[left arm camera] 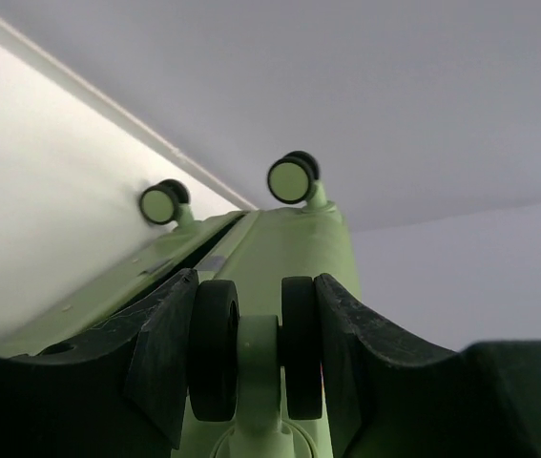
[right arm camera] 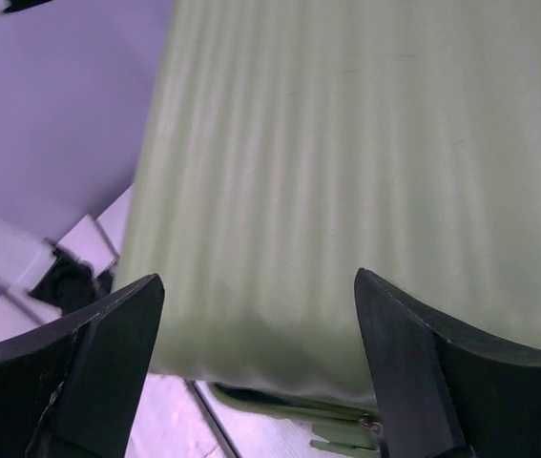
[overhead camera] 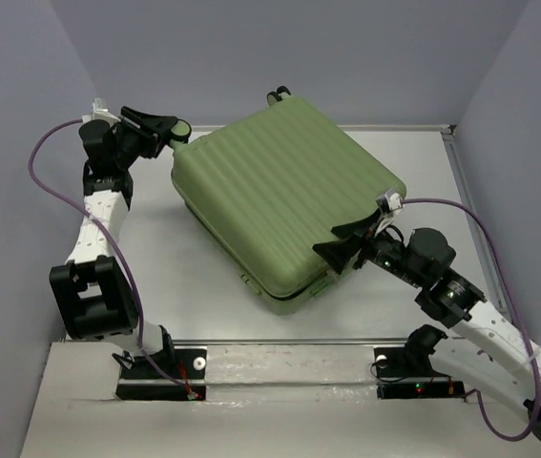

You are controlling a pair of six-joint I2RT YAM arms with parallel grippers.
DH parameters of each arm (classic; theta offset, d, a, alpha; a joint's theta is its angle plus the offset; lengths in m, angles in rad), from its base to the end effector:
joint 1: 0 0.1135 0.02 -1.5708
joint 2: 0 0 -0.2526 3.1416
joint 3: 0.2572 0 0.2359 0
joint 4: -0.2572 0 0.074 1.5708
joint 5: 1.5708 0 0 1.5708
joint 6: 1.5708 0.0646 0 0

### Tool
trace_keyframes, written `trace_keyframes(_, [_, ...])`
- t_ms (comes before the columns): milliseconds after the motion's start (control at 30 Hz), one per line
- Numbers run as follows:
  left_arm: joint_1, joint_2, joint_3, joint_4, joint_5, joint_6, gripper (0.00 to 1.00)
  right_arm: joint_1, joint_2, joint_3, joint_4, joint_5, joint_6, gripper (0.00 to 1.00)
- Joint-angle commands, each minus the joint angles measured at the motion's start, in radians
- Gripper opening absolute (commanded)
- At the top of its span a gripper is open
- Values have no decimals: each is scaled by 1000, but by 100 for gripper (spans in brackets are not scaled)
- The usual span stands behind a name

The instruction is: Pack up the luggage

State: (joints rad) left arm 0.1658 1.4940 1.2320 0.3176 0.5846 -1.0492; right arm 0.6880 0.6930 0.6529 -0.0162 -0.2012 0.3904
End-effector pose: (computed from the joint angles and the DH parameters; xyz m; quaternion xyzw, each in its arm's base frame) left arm 0.3651 0.0249 0.3713 -0.2037 0.6598 -0.4764 0.5443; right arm 0.1410 0.1326 0.3180 -0.1754 0.7048 0.4135 0.5490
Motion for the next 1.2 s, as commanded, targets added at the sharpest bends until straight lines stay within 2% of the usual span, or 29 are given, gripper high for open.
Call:
trace_keyframes(0, [-9,-63,-35,146,54,3,6,53,-33,-27,-267,61,25,86])
trace_keyframes(133, [3,-41,-118,149,43,38,6,53,-36,40,-280,69,-11,86])
trace_keyframes(267, [15,-18,-140,149,44,41,6,53,-65,112,-295,100,-39,86])
trace_keyframes(300, [15,-5,-125,150,64,16,6,53,-67,144,-324,105,-47,79])
trace_keyframes(333, [15,-5,-114,150,72,-6,6,53,-61,145,-324,105,-51,76])
trace_keyframes(433, [15,-40,-45,144,78,-83,6,53,-20,194,-379,149,-73,74])
trace_keyframes(500, [15,-63,7,127,89,-145,6,53,-9,211,-381,175,-76,76])
trace_keyframes(633, [14,-127,82,52,77,-167,6,53,22,264,-380,187,-93,86])
trace_keyframes(767, [14,-173,97,17,95,-184,6,53,40,303,-398,166,-93,88])
trace_keyframes(900, [14,-204,-4,49,113,-181,6,53,-29,248,-404,151,-61,81])
trace_keyframes(1033, [17,-219,-201,106,116,-155,6,53,-157,182,-438,157,-28,74])
trace_keyframes(1067, [23,-210,-225,116,116,-149,6,53,-173,166,-458,140,-21,67])
trace_keyframes(1133, [31,-184,-278,147,112,-134,6,53,-200,153,-484,115,1,61])
trace_keyframes(1167, [35,-173,-285,150,107,-124,6,53,-207,140,-491,111,5,51])
